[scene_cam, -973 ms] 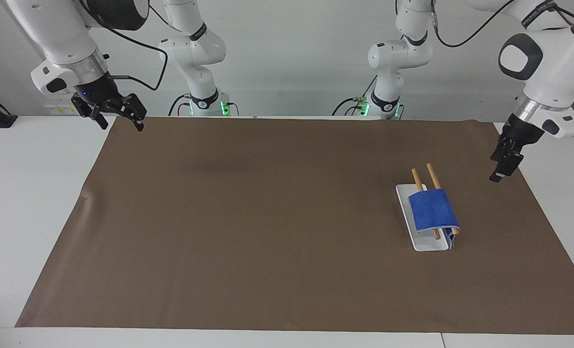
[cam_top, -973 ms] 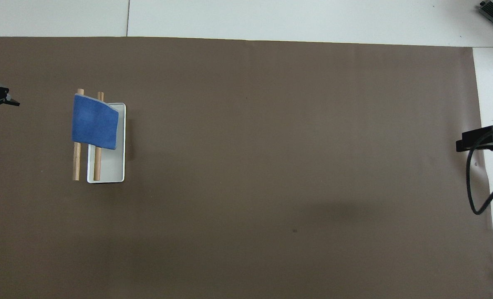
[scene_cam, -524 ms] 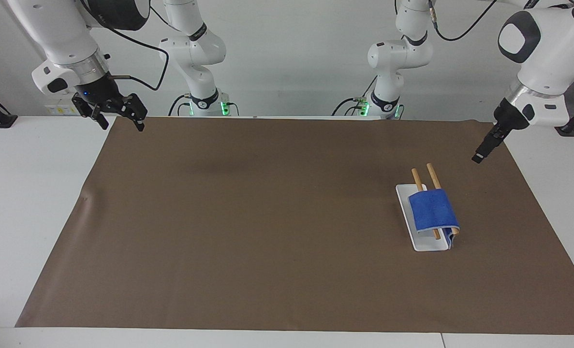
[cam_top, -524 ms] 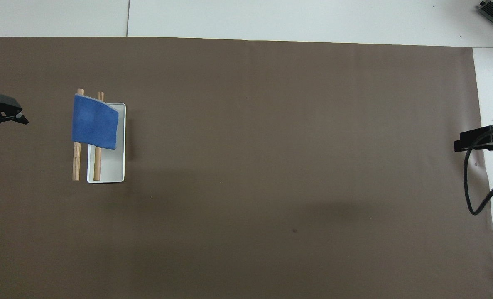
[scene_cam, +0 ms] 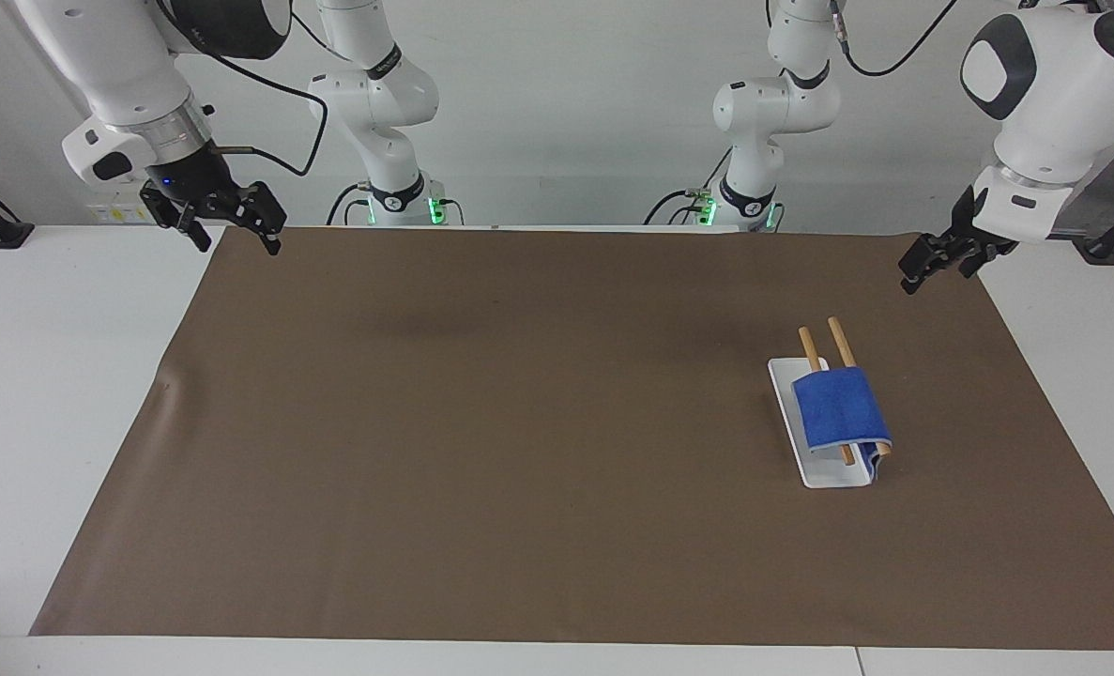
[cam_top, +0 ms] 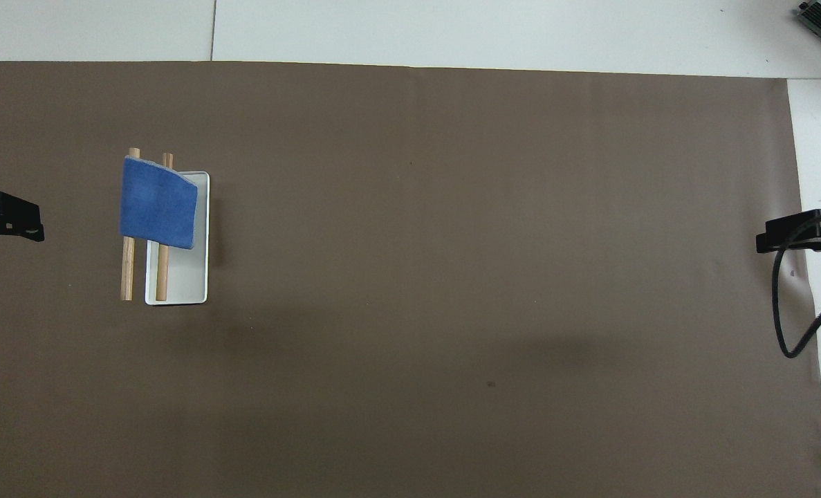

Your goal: Right arm passes towel to left arm to hang

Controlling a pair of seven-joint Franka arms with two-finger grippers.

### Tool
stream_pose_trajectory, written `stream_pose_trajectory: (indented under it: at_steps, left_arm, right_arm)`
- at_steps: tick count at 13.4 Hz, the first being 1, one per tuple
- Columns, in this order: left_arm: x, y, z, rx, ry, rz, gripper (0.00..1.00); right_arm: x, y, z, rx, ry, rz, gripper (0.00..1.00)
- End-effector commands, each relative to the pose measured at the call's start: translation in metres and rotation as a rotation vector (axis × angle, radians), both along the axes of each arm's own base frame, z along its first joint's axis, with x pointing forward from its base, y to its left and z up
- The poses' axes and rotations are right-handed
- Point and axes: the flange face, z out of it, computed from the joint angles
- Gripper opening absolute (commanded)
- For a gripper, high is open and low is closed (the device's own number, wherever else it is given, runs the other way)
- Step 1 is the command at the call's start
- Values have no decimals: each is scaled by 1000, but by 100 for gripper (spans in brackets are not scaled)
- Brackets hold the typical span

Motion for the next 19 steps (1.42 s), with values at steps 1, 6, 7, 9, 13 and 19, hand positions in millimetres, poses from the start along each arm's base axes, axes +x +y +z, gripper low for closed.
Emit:
stream_pose_trajectory:
  at_steps: [1, 6, 7, 9, 13, 19]
  left_arm:
    - [-5, 1, 7, 25, 20, -103, 96]
    - [-3, -2, 8, -30, 0, -100, 100]
    - [-3, -5, 9, -31, -6, -105, 100]
    - [0, -4, 11, -33, -25, -104, 100]
    - [3, -8, 26, -89, -62, -90, 100]
    - [5, -15, 33, -97, -76, -101, 100]
  right_arm:
    - [-6, -3, 2, -7, 7, 18, 100]
    - [-6, -3, 2, -7, 7, 18, 100]
    - [-6, -3, 2, -7, 7, 18, 100]
    - [-6, -3, 2, -7, 7, 18, 100]
    - [-6, -3, 2, -7, 7, 18, 100]
    - [-6, -3, 2, -7, 7, 19, 100]
